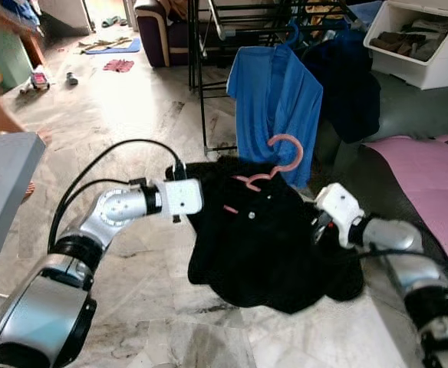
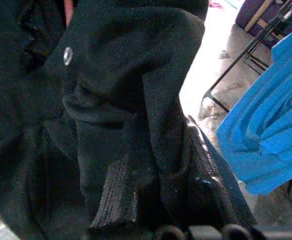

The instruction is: Hang hanger

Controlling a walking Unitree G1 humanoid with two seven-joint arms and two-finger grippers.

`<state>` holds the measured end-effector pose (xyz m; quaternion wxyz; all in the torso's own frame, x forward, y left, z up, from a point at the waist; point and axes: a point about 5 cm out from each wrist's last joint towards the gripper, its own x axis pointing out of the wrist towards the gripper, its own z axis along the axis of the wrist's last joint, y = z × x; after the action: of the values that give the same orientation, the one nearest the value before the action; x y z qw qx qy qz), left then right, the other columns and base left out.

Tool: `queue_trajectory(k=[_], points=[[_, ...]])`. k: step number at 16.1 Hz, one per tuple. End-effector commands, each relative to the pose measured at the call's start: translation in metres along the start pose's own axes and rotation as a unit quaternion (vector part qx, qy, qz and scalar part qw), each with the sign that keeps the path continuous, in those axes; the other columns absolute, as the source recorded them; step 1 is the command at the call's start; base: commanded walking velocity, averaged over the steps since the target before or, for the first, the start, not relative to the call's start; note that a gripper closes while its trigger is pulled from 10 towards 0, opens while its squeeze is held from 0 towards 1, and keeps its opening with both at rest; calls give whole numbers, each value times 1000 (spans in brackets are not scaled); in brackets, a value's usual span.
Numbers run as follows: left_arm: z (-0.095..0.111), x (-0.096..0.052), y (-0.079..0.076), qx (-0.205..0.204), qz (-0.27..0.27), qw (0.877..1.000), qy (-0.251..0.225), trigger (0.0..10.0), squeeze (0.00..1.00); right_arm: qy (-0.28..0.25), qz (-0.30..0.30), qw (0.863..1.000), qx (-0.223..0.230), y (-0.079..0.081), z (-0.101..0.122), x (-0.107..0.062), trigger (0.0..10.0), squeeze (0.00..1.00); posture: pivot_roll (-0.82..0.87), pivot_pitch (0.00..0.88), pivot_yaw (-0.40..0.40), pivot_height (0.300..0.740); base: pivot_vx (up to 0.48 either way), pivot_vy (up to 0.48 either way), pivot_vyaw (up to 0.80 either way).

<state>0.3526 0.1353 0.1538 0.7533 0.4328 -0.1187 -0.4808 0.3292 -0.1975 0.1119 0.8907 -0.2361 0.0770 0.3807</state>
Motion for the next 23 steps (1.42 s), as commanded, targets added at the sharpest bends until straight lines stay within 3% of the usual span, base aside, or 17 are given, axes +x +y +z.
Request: queue_trajectory(k=[1,3,6,8,9,10,12,14,16,19,20,21,22,23], points=[[3,-1,0,25,-7,1000,-6,10000,1000,-26,-20,999,-2,-2,11,1,0,0,-53,40,3,740,0,0,0],[1,-2,-1,21,-2,1000,-4,10000,1000,-14,-52,999,6,0,8,2,0,0,-59,45,5,740,0,0,0],[0,-8,-8,-55,75,995,-31,10000,1000,-1,-142,989,45,3,4,0,0,0,-57,50,3,740,0,0,0],[-3,-12,-23,-91,108,989,-36,10000,1000,-3,-171,983,64,7,3,-2,0,0,-55,51,-4,740,0,0,0],[-6,-15,-40,-142,141,979,-34,10000,1000,7,-200,976,84,9,1,-3,0,0,-52,50,-9,740,0,0,0],[-7,-16,-48,-170,161,972,-32,10000,1000,5,-211,973,96,11,2,-3,0,0,-51,49,-11,740,0,0,0],[-13,-19,-62,-322,292,901,-12,10000,1000,4,-250,962,107,11,3,-5,0,0,-51,46,-18,740,0,0,0],[-18,-29,-74,-405,384,830,21,10000,1000,16,-302,944,133,10,0,-13,0,0,-48,45,-25,740,0,0,0],[-16,-36,-84,-435,431,789,55,10000,1000,38,-333,928,159,14,-7,-20,0,0,-47,41,-20,740,0,0,0],[-1,-35,-82,-442,454,772,44,10000,1000,80,-351,914,185,26,-20,-25,0,0,-50,38,-14,740,0,0,0],[-1,-36,-80,-440,469,764,62,10000,1000,89,-350,914,184,32,-22,-26,1137,0,-57,35,-7,740,0,0,0],[-3,-35,-80,-441,472,760,71,10000,1000,95,-347,913,191,38,-23,-25,6471,0,-60,36,-4,740,0,0,0],[-2,-35,-80,-451,457,764,72,10000,1000,99,-337,916,195,43,-21,-23,10000,0,-63,40,-1,740,0,0,0],[-2,-35,-81,-457,449,765,69,10000,1000,100,-339,915,193,44,-20,-22,10000,0,-64,41,1,740,0,0,0]])
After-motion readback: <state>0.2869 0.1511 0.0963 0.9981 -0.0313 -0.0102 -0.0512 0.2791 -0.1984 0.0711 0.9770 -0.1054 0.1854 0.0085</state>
